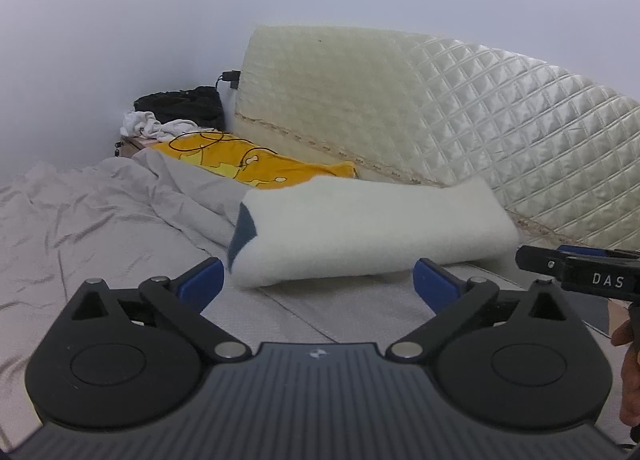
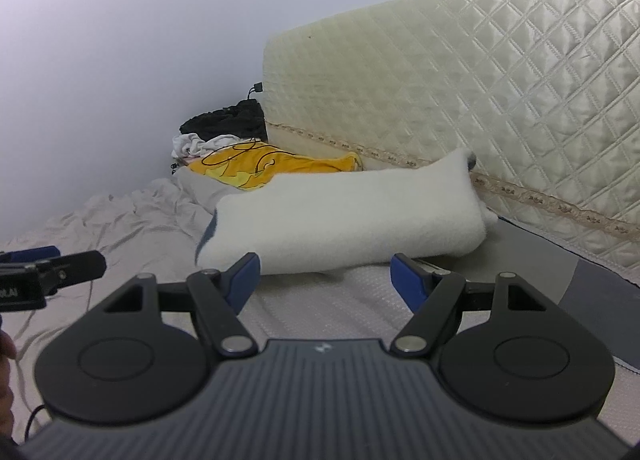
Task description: Fold large clothes
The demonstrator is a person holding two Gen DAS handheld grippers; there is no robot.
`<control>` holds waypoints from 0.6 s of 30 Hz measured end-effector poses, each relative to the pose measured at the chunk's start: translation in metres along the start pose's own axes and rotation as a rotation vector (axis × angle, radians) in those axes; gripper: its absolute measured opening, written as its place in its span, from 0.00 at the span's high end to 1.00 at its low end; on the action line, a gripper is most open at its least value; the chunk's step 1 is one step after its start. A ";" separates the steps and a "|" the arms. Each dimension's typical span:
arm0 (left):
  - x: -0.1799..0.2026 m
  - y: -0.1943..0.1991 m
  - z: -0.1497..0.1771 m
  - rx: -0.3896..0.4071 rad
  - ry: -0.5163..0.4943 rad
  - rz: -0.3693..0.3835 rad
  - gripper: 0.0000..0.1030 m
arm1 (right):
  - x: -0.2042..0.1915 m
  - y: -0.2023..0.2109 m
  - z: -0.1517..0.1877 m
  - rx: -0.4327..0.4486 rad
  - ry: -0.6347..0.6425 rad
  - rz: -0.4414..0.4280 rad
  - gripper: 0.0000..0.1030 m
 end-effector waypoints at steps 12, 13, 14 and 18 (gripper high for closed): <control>-0.004 0.008 -0.004 0.015 0.019 -0.012 0.00 | -0.002 0.005 -0.002 0.013 0.024 0.013 0.28; -0.004 0.008 -0.004 0.015 0.018 -0.017 0.00 | -0.002 0.005 -0.002 0.015 0.025 0.014 0.28; -0.005 0.008 -0.004 0.016 0.019 -0.023 0.00 | -0.001 0.005 -0.002 0.015 0.026 0.017 0.27; -0.005 0.008 -0.003 0.010 0.018 -0.023 0.00 | -0.002 0.004 -0.003 0.006 0.020 0.011 0.14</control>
Point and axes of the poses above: each gripper's, at about its wrist camera, not at the fingertips, and y roughly against the way its jaws point, x to its right, z to its underside, the point moved 7 cm from there along -y, roughly the way its jaws point, and after that the axes turned 15 degrees about z, right-handed, at the moved point
